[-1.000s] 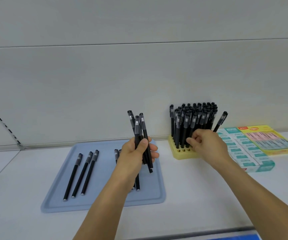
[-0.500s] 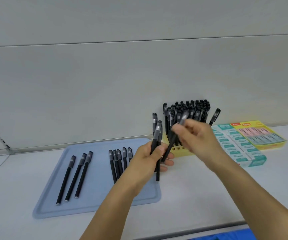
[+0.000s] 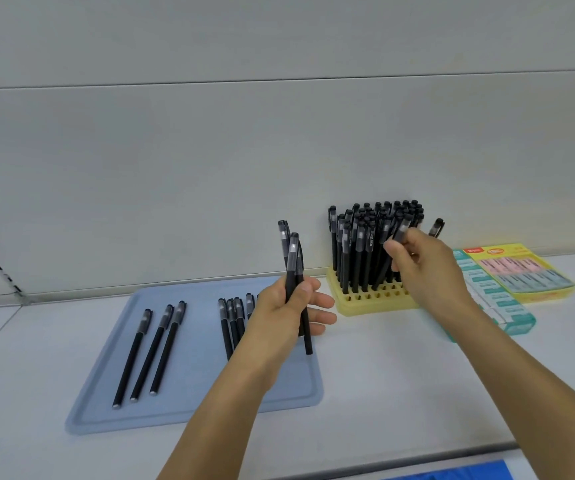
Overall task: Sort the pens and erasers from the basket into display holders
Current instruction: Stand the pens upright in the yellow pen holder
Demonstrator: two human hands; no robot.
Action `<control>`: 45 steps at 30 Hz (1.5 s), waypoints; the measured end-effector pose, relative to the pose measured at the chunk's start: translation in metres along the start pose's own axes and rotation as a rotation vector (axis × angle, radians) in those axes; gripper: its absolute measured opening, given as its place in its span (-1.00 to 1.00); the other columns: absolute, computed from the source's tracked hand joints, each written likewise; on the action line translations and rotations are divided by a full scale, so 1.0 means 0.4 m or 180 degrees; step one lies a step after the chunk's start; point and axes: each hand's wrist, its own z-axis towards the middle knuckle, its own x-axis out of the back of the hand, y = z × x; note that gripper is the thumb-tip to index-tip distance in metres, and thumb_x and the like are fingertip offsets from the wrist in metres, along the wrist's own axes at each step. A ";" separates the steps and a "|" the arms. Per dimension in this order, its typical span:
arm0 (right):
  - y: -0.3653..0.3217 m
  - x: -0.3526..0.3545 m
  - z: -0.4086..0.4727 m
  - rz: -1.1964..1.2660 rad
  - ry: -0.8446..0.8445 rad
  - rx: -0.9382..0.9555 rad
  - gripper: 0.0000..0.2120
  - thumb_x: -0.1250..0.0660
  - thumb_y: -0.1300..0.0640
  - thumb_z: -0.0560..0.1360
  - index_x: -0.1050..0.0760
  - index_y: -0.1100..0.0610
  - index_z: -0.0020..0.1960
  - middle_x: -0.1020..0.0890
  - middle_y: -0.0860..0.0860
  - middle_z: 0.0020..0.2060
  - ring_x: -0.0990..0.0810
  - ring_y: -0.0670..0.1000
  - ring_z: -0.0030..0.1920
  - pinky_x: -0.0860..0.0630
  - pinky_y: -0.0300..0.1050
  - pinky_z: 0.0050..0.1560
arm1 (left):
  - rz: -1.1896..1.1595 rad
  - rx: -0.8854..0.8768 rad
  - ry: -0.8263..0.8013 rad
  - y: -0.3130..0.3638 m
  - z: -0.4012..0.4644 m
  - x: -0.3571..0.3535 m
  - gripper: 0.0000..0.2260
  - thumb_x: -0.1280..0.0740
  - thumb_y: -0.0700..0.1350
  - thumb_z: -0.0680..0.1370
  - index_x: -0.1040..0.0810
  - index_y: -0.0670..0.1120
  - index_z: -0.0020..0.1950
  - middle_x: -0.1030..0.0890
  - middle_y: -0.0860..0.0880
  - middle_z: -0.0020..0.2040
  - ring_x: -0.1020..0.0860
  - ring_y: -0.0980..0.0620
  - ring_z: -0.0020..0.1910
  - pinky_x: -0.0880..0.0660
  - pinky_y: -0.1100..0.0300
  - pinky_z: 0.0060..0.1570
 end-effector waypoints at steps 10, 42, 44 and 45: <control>-0.025 -0.018 -0.030 -0.0510 0.0199 -0.0235 -0.70 -0.25 -0.23 0.53 -0.33 -0.01 -0.04 -0.50 -0.12 -0.33 -0.50 -0.07 -0.29 -0.31 -0.10 -0.33 | 0.0057 0.0043 -0.0152 0.003 0.008 -0.010 -0.81 -0.16 -0.08 0.68 -0.54 -0.11 0.11 -0.71 -0.07 -0.10 -0.69 -0.07 -0.13 -0.63 0.13 -0.11; 0.014 0.036 -0.002 -0.0217 0.0301 0.0201 -0.82 -0.15 -0.06 0.61 -0.31 0.02 -0.09 -0.63 -0.06 -0.22 -0.58 0.06 -0.23 -0.53 0.04 -0.21 | -0.0062 0.0011 -0.0228 0.018 -0.024 -0.057 -0.79 -0.13 -0.09 0.69 -0.53 -0.09 0.17 -0.70 -0.04 -0.13 -0.65 -0.03 -0.27 -0.62 0.17 -0.23; 0.024 0.026 0.001 -0.0383 0.0188 0.0179 -0.81 -0.15 -0.05 0.61 -0.30 0.03 -0.10 -0.64 -0.06 -0.21 -0.57 0.07 -0.22 -0.51 0.00 -0.22 | 0.0099 0.0009 -0.0179 0.016 -0.024 -0.058 -0.80 -0.14 -0.07 0.69 -0.54 -0.05 0.16 -0.64 0.00 -0.25 -0.52 0.05 -0.43 -0.50 0.25 -0.39; 0.027 0.021 0.002 -0.0477 0.0108 0.0158 -0.81 -0.16 -0.05 0.61 -0.30 0.03 -0.11 -0.64 -0.05 -0.20 -0.57 0.08 -0.20 -0.51 0.00 -0.22 | 0.0153 0.0015 -0.0159 0.014 -0.023 -0.058 -0.80 -0.14 -0.05 0.68 -0.54 -0.02 0.15 -0.59 0.03 -0.31 -0.43 0.08 -0.48 -0.41 0.28 -0.46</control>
